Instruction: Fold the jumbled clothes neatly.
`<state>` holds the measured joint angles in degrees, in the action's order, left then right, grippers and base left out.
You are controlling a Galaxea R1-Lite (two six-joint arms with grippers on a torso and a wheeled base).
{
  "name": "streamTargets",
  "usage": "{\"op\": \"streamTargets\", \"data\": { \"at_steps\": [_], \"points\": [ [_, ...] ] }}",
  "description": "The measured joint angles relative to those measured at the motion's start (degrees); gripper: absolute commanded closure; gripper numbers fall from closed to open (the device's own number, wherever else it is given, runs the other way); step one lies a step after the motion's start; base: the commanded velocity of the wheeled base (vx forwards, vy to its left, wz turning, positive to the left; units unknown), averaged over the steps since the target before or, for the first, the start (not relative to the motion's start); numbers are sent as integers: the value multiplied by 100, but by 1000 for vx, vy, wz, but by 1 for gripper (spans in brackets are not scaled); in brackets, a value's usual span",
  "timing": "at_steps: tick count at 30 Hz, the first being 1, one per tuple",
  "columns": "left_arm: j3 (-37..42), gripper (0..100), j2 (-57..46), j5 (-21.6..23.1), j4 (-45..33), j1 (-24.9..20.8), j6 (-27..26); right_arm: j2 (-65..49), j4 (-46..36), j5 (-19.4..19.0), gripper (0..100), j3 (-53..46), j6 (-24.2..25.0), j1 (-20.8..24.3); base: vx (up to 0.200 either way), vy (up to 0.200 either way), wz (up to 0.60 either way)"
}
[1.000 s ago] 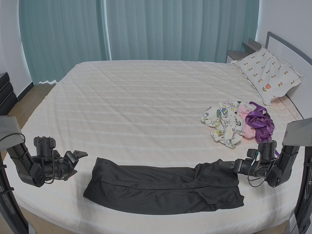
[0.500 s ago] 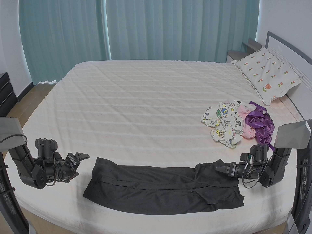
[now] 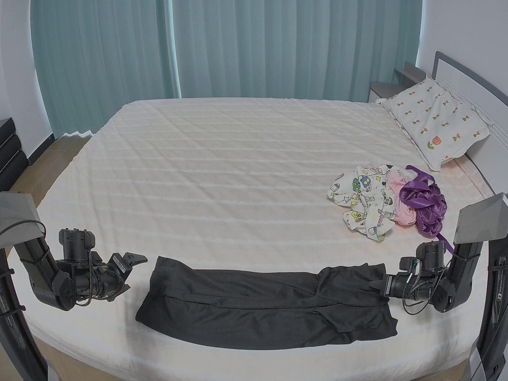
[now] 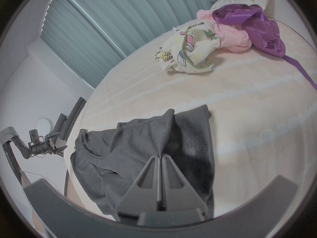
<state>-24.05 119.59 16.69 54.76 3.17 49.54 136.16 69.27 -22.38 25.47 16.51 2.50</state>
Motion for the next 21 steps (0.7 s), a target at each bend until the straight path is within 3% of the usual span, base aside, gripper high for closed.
{"op": "streamTargets", "data": {
  "at_steps": [13,14,21],
  "points": [
    [71,0,12,-11,-2,-91,-13,-121,329,-6,100,-496,-20,-116,0,0,0],
    [73,0,12,-13,-2,-98,-17,-121,327,-4,0,-494,-12,-121,0,0,0],
    [173,0,15,-13,11,-202,-33,-182,435,52,0,-485,207,-129,0,0,0]
  ]
}}
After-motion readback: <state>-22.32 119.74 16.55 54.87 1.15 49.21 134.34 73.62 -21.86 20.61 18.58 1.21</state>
